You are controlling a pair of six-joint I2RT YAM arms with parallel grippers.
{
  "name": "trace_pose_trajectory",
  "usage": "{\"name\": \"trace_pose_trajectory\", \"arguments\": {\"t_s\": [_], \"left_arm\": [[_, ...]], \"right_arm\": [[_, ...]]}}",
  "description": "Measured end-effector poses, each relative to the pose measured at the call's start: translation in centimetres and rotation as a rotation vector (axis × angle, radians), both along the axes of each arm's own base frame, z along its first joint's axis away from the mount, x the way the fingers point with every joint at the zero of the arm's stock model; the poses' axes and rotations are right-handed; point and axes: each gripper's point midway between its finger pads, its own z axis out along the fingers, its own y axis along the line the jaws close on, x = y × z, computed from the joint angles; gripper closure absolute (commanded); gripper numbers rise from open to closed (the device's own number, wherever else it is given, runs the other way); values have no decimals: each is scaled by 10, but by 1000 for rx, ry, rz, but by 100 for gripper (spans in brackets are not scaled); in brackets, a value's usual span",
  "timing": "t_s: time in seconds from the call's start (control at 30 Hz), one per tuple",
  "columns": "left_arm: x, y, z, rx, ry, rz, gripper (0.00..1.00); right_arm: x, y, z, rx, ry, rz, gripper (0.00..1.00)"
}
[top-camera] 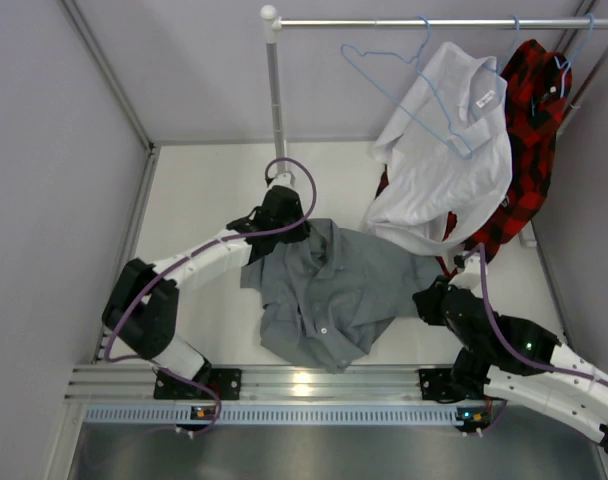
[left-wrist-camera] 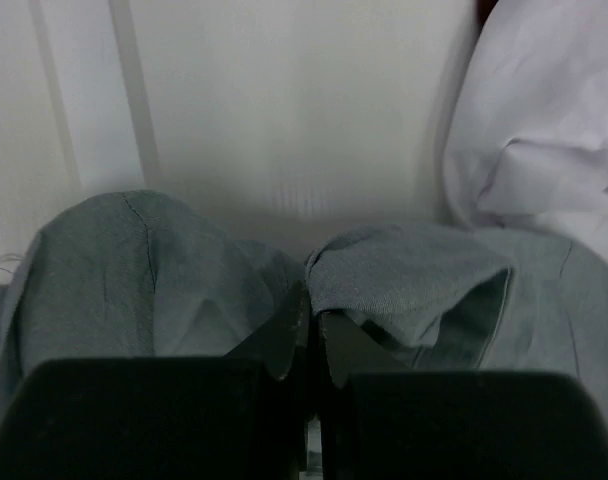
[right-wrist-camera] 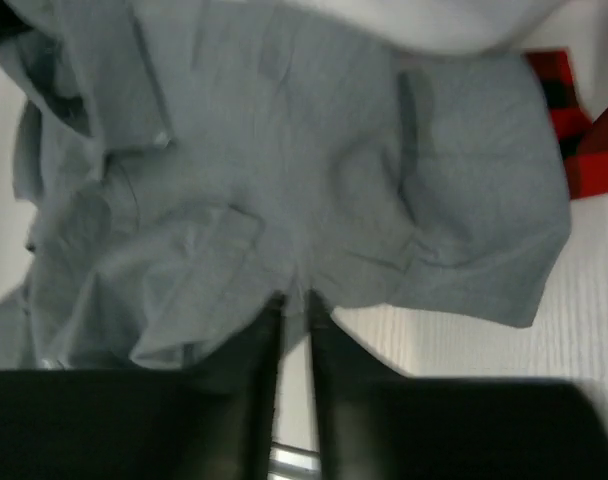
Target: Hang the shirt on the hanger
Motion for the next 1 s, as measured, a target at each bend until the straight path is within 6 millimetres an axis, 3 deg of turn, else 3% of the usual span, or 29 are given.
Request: {"name": "trace_pose_trajectory", "arguments": {"t_s": [0.07, 0.17, 0.2, 0.4, 0.53, 0.67, 0.93, 1.0], "left_arm": [[-6, -5, -39, 27, 92, -25, 100], [-13, -10, -58, 21, 152, -51, 100], [-14, -12, -55, 7, 148, -58, 100], [-30, -27, -13, -88, 67, -135, 100], [-44, -39, 4, -137, 39, -209, 100], [-60, -40, -4, -136, 55, -251, 100], [-63, -39, -8, -132, 63, -259, 100], [-63, -39, -8, -133, 62, -259, 100]], "right_arm": [[-10, 5, -38, -39, 63, 61, 51], [-16, 27, -42, -45, 73, 189, 27], [-15, 36, -40, -52, 64, 230, 22], [4, 84, -19, -208, 44, 415, 19], [45, 117, -2, -249, 25, 450, 27], [83, 125, -12, -254, 48, 465, 34], [103, 158, -44, -251, 117, 549, 51], [105, 161, -48, -248, 121, 553, 69]]}}
